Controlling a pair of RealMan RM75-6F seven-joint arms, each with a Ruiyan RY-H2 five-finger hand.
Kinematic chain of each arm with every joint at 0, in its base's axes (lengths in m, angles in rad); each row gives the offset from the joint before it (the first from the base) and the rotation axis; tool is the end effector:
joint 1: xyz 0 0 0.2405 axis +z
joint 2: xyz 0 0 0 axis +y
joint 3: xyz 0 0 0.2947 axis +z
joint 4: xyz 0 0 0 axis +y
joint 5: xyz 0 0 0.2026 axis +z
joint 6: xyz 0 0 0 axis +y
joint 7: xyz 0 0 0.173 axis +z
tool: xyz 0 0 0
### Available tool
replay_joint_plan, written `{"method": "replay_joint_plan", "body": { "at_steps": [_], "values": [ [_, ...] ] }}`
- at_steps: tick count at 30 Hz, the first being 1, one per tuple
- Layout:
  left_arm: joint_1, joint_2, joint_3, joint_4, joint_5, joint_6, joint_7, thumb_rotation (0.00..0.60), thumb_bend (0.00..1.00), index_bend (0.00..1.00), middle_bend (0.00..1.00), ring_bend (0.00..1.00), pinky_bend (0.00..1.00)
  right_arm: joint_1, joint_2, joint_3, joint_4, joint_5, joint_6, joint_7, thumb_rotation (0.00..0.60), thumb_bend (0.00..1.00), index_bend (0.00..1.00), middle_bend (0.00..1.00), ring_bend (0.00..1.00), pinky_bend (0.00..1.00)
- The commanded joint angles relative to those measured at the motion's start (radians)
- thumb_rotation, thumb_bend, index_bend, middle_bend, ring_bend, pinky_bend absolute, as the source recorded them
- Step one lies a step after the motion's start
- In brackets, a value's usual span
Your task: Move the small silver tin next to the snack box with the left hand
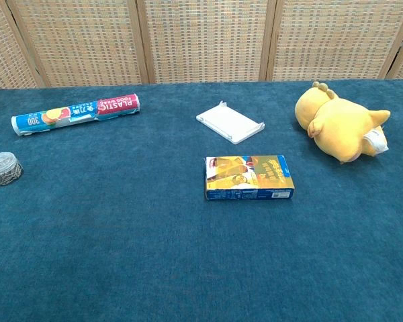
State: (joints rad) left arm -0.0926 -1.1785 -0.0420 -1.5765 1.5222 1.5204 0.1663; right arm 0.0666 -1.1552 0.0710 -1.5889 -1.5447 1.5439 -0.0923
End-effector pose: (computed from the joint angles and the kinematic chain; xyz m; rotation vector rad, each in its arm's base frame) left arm -0.3386 0.2135 0.1675 -1.4332 -0.7605 -0.8324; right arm -0.3356 -0.2099 0.1818 1.3882 -0.7780 0.9053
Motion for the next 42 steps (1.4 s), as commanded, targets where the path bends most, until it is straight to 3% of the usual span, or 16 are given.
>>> {"method": "replay_joint_plan", "body": {
  "at_steps": [1,27,38,42],
  "values": [
    [0.000,0.000,0.001,-0.001,-0.003,-0.003,0.004,0.600,0.20,0.00,0.00,0.00,0.00,0.001,0.000,-0.001,-0.002,0.002,-0.004,-0.004,0.600,0.00,0.08,0.00,0.00,0.08],
    [-0.013,-0.001,0.001,-0.018,-0.035,-0.051,0.026,0.600,0.20,0.00,0.00,0.00,0.00,0.013,-0.001,-0.014,-0.019,0.033,-0.066,-0.044,0.600,0.00,0.09,0.00,0.00,0.08],
    [-0.142,0.040,-0.089,0.015,-0.164,-0.255,-0.033,0.600,0.21,0.00,0.00,0.00,0.00,0.007,0.011,-0.027,-0.036,0.011,-0.058,-0.028,0.600,0.00,0.09,0.00,0.00,0.08],
    [-0.220,0.058,-0.108,0.061,-0.234,-0.422,-0.071,0.600,0.22,0.00,0.00,0.00,0.00,0.011,0.014,-0.027,-0.038,0.021,-0.072,-0.023,0.600,0.00,0.09,0.00,0.00,0.08]
  ]
}}
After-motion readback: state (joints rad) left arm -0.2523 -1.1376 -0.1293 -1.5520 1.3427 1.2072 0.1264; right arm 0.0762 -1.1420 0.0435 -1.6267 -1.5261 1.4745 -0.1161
